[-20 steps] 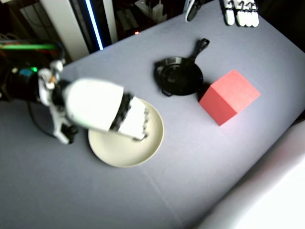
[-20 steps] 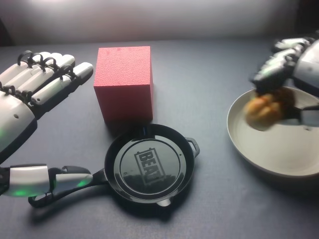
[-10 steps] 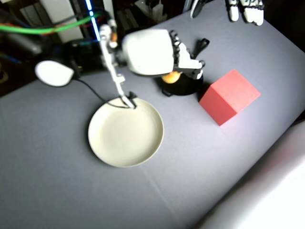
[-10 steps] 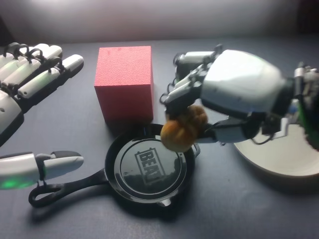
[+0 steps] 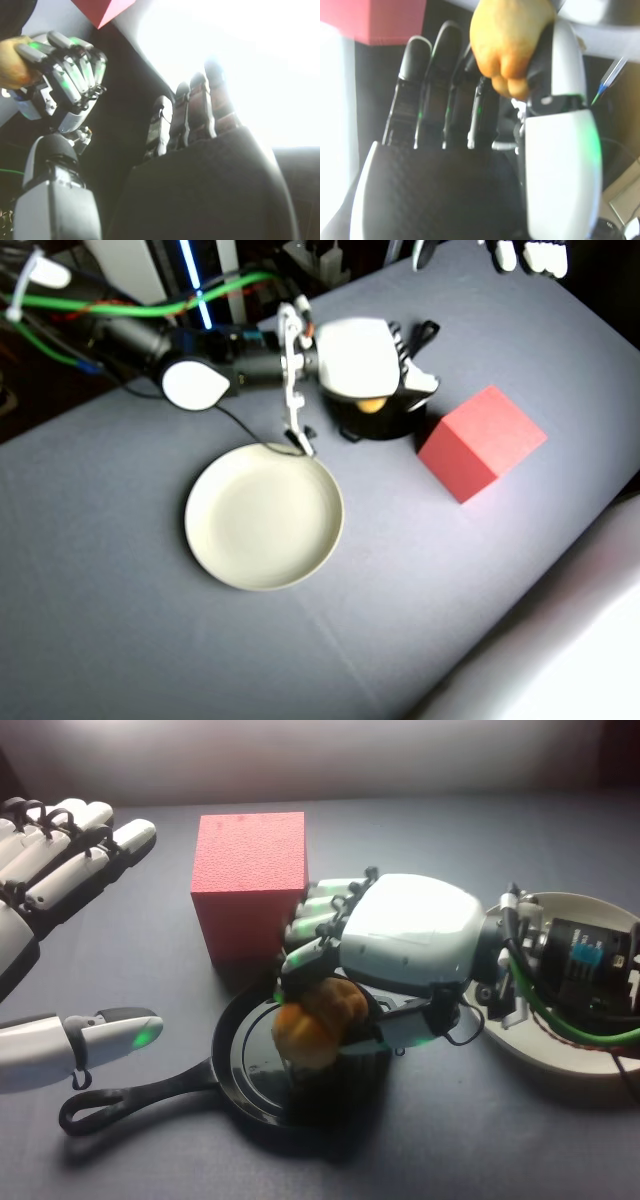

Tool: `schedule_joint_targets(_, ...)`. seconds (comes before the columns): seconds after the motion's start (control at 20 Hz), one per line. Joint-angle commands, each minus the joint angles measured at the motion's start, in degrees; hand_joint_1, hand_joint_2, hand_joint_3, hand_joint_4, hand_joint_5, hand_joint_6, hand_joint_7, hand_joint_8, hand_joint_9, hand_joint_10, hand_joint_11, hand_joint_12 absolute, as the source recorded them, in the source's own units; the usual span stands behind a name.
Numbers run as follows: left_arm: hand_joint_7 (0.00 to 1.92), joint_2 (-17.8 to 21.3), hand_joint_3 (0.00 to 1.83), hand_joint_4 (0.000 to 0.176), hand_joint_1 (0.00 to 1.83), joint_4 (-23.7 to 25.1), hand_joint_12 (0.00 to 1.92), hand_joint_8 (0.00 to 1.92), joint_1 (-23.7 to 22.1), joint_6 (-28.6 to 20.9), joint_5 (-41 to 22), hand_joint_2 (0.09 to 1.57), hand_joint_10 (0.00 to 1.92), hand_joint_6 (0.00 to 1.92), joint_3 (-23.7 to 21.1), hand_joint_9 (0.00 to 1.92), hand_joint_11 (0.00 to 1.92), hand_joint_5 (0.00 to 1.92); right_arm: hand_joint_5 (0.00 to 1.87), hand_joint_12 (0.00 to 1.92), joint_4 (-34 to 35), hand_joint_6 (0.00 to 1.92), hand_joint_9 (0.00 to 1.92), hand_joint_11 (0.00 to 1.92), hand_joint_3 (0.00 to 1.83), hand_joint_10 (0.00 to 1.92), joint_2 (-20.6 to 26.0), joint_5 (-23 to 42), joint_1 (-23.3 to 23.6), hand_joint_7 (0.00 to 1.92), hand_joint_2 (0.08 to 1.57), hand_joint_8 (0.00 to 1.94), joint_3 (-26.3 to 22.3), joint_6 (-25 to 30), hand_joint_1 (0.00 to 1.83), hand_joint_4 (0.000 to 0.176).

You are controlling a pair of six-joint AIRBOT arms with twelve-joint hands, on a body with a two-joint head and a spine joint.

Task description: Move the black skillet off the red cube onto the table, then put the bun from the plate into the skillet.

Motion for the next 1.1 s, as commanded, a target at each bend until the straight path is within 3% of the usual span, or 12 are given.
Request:
schedule_joint_targets(0.0, 0.02, 0.5, 0.01, 0.090, 0.31, 0.2, 0.49, 0.00, -0.2, 0.1, -7.1, 1.08, 0.01, 0.00, 0.0, 0.03, 0.00, 0.00, 0.37, 1.07, 1.3, 0.02, 0.18, 0.00, 0.00, 0.41, 0.0, 7.0, 0.8, 0.32, 1.00, 0.19, -0.4, 0.2, 0.93, 0.097)
schedule_joint_targets(0.05, 0.02, 0.5, 0.00, 0.091, 0.30, 0.1, 0.47, 0.00, -0.2, 0.1, -7.1, 1.08, 0.00, 0.00, 0.0, 0.04, 0.00, 0.00, 0.22, 0.78, 1.4, 0.00, 0.15, 0.00, 0.00, 0.16, 0.1, 7.3, 0.8, 0.24, 0.96, 0.05, -0.9, 0.2, 0.85, 0.138)
schedule_joint_targets(0.25, 0.00, 0.5, 0.00, 0.108, 0.33, 0.1, 0.28, 0.00, -0.2, 0.1, -7.6, 1.03, 0.00, 0.00, -0.2, 0.00, 0.00, 0.00, 0.00, 0.25, 2.8, 0.00, 0.00, 0.00, 0.00, 0.00, 4.1, 10.1, 0.7, 0.00, 0.93, 0.00, -3.0, 0.2, 0.77, 0.176)
schedule_joint_targets(0.4, 0.00, 0.5, 0.00, 0.136, 0.30, -0.2, 0.33, 0.00, 0.2, 0.1, -7.9, 1.01, 0.00, 0.00, -0.5, 0.01, 0.00, 0.00, 0.00, 0.29, 6.2, 0.00, 0.00, 0.00, 0.00, 0.00, 9.8, 15.7, -1.9, 0.00, 0.94, 0.00, -5.2, 0.2, 0.87, 0.176)
schedule_joint_targets(0.45, 0.01, 0.5, 0.00, 0.134, 0.29, -0.3, 0.36, 0.00, 0.2, 0.1, -8.0, 1.01, 0.00, 0.00, -0.5, 0.01, 0.00, 0.00, 0.01, 0.19, 7.4, 0.00, 0.01, 0.00, 0.00, 0.00, 11.0, 17.6, -2.7, 0.02, 0.93, 0.00, -5.6, 0.2, 1.03, 0.128)
schedule_joint_targets(0.55, 0.01, 0.6, 0.00, 0.125, 0.28, -0.5, 0.38, 0.00, 0.4, 0.1, -8.3, 1.01, 0.00, 0.00, -0.7, 0.01, 0.00, 0.00, 0.00, 0.11, 12.3, 0.00, 0.00, 0.00, 0.00, 0.00, 15.0, 25.2, -6.3, 0.00, 0.92, 0.00, -7.2, 0.2, 0.98, 0.094)
schedule_joint_targets(0.6, 0.02, 0.6, 0.00, 0.124, 0.27, -0.6, 0.41, 0.00, 0.5, 0.1, -8.5, 1.01, 0.00, 0.00, -0.7, 0.01, 0.00, 0.00, 0.00, 0.03, 14.2, 0.00, 0.00, 0.00, 0.00, 0.00, 16.8, 28.0, -8.0, 0.00, 0.93, 0.00, -7.8, 0.1, 0.90, 0.107)
schedule_joint_targets(0.65, 0.02, 0.6, 0.00, 0.123, 0.27, -0.7, 0.42, 0.00, 0.6, 0.1, -8.8, 1.01, 0.00, 0.00, -0.8, 0.01, 0.00, 0.00, 0.00, 0.01, 16.4, 0.00, 0.00, 0.00, 0.00, 0.00, 18.6, 30.8, -9.8, 0.00, 0.91, 0.00, -8.5, -0.2, 0.90, 0.147)
schedule_joint_targets(0.75, 0.01, 0.4, 0.00, 0.134, 0.26, -0.9, 0.40, 0.00, 0.8, 0.1, -9.3, 1.00, 0.00, 0.00, -0.8, 0.01, 0.00, 0.00, 0.01, 0.00, 19.9, 0.00, 0.00, 0.00, 0.00, 0.00, 21.2, 35.2, -13.6, 0.00, 0.90, 0.00, -10.0, -1.1, 0.84, 0.157)
schedule_joint_targets(0.9, 0.01, 0.0, 0.00, 0.100, 0.26, -1.4, 0.38, 0.00, 1.3, 0.1, -10.4, 1.03, 0.00, 0.00, -0.8, 0.01, 0.00, 0.00, 0.03, 0.00, 25.6, 0.01, 0.00, 0.00, 0.00, 0.00, 23.6, 42.2, -20.2, 0.00, 0.92, 0.00, -12.3, -2.4, 0.84, 0.119)
schedule_joint_targets(0.95, 0.01, 0.0, 0.00, 0.115, 0.27, -1.6, 0.29, 0.00, 1.4, 0.1, -10.7, 1.03, 0.00, 0.00, -0.9, 0.00, 0.00, 0.00, 0.03, 0.00, 27.8, 0.01, 0.00, 0.00, 0.00, 0.00, 24.1, 45.3, -23.1, 0.00, 0.93, 0.00, -13.2, -2.5, 0.82, 0.135)
schedule_joint_targets(1.05, 0.00, 0.0, 0.00, 0.113, 0.20, -1.9, 0.38, 0.00, 1.4, 0.1, -10.9, 1.03, 0.00, 0.00, -0.9, 0.01, 0.00, 0.00, 0.04, 0.00, 31.1, 0.01, 0.00, 0.00, 0.02, 0.00, 24.7, 50.7, -27.1, 0.01, 0.97, 0.00, -14.5, -2.5, 0.79, 0.116)
